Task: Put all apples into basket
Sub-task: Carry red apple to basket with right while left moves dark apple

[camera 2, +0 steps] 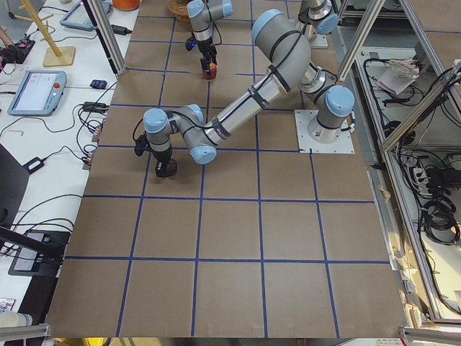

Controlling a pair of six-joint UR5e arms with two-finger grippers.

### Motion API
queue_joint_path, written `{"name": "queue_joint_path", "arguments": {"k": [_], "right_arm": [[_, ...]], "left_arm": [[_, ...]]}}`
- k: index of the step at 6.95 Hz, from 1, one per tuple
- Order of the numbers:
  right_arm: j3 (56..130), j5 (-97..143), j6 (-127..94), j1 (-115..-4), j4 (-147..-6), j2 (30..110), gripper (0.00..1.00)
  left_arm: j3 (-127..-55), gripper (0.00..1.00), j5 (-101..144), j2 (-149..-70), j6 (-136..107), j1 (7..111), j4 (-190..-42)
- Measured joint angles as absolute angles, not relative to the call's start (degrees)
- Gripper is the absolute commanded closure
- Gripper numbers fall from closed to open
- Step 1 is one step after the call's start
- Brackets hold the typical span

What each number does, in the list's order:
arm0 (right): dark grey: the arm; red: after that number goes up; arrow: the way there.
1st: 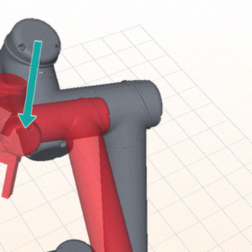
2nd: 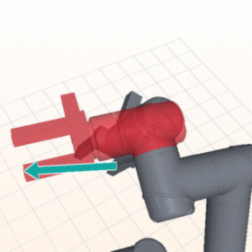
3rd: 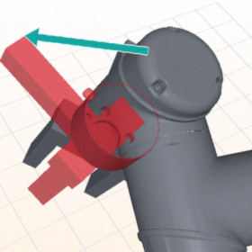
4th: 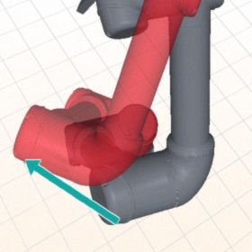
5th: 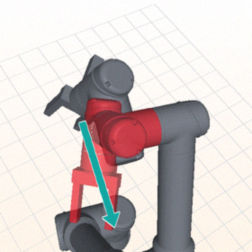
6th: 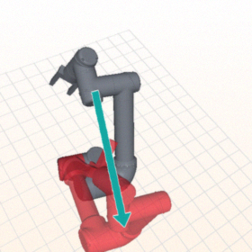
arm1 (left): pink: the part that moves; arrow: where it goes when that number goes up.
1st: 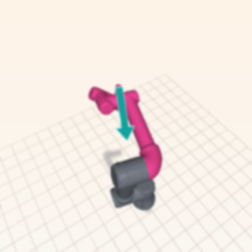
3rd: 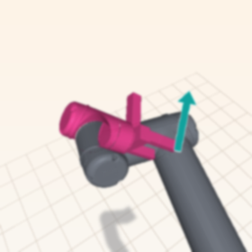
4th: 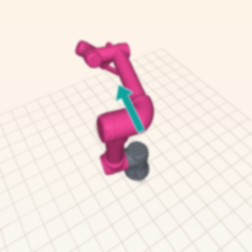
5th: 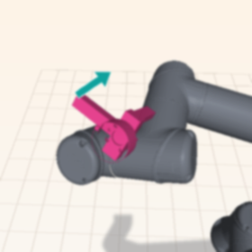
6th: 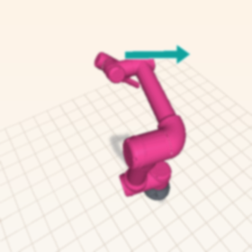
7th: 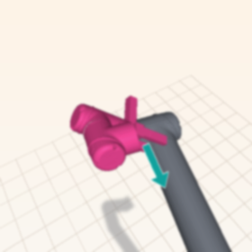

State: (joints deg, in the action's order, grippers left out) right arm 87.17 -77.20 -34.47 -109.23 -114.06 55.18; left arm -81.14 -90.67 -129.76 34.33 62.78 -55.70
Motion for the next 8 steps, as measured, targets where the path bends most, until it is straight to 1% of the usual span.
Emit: {"name": "queue_joint_path", "arguments": {"k": [2, 4, 5, 6, 8], "right_arm": [[87.31, -77.99, -34.45, -108.81, -115.09, 55.36, 1.0], [85.67, -82.72, -33.69, -105.48, -113.92, 59.25, 1.0], [85.01, -84.41, -32.06, -101.56, -112.25, 61.21, 1.0], [84.73, -85.64, -27.8, -96.71, -111.26, 62.67, 1.0], [84.52, -92.12, -12.43, -86.6, -110.62, 64.51, 1.0]], "left_arm": [[-82.67, 0.58, -90.85, -125.19, 31.87, 65.78, -62.5], [-89.09, 0.57, -90.36, -118.51, 22.22, 72.0, -65.02], [-92.97, 0.57, -89.99, -115.68, 15.36, 75.72, -64.66], [-95.39, 0.48, -89.2, -113.89, 7.31, 80.09, -64.26], [-97.06, 0.47, -87.92, -113.1, -5.9, 93.99, -62.78]]}}
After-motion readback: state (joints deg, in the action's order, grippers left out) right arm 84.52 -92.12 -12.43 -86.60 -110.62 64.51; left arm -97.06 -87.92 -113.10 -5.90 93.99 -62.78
